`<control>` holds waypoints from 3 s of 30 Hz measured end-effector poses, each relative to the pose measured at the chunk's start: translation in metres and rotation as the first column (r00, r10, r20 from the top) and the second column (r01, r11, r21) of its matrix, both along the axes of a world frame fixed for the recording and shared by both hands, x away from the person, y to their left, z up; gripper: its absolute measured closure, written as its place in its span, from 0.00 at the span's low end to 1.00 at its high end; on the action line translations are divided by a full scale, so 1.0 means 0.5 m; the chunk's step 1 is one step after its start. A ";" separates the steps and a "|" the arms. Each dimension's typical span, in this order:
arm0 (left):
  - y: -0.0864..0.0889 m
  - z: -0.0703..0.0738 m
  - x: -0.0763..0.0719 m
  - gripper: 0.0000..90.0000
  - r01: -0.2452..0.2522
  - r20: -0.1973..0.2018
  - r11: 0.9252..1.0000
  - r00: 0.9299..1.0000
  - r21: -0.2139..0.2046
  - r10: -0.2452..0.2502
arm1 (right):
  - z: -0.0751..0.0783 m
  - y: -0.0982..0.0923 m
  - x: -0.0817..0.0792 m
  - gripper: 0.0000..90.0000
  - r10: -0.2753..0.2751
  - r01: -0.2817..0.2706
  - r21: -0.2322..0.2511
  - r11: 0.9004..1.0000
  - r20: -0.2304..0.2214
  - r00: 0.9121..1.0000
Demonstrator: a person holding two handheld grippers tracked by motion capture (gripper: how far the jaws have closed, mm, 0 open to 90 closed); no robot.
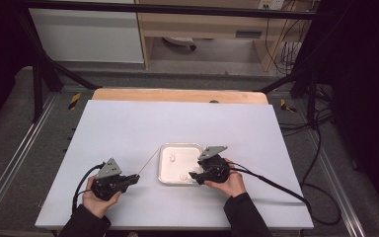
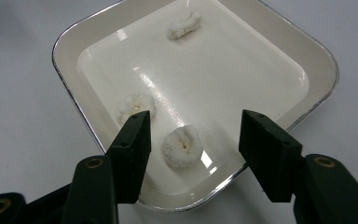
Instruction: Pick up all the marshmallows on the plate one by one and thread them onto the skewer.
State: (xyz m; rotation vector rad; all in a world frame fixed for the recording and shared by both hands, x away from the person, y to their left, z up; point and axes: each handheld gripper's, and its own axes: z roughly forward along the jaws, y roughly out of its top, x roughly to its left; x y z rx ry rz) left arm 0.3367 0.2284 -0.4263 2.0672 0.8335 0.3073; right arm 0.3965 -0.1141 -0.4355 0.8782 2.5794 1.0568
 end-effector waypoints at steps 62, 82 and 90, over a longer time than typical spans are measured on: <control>-0.044 -0.001 -0.014 0.99 0.051 0.039 0.998 0.998 -0.031 -0.050 | 0.131 -0.031 0.005 0.80 -0.024 0.042 0.496 0.867 -0.044 0.999; -0.052 0.000 -0.018 0.99 0.066 0.049 0.997 0.997 -0.030 -0.065 | 0.126 0.029 0.042 0.81 0.033 0.036 0.581 0.813 -0.107 0.994; -0.053 0.000 -0.019 0.99 0.073 0.052 0.997 0.996 -0.030 -0.071 | 0.119 0.033 0.046 0.81 0.050 0.035 0.591 0.806 -0.126 0.991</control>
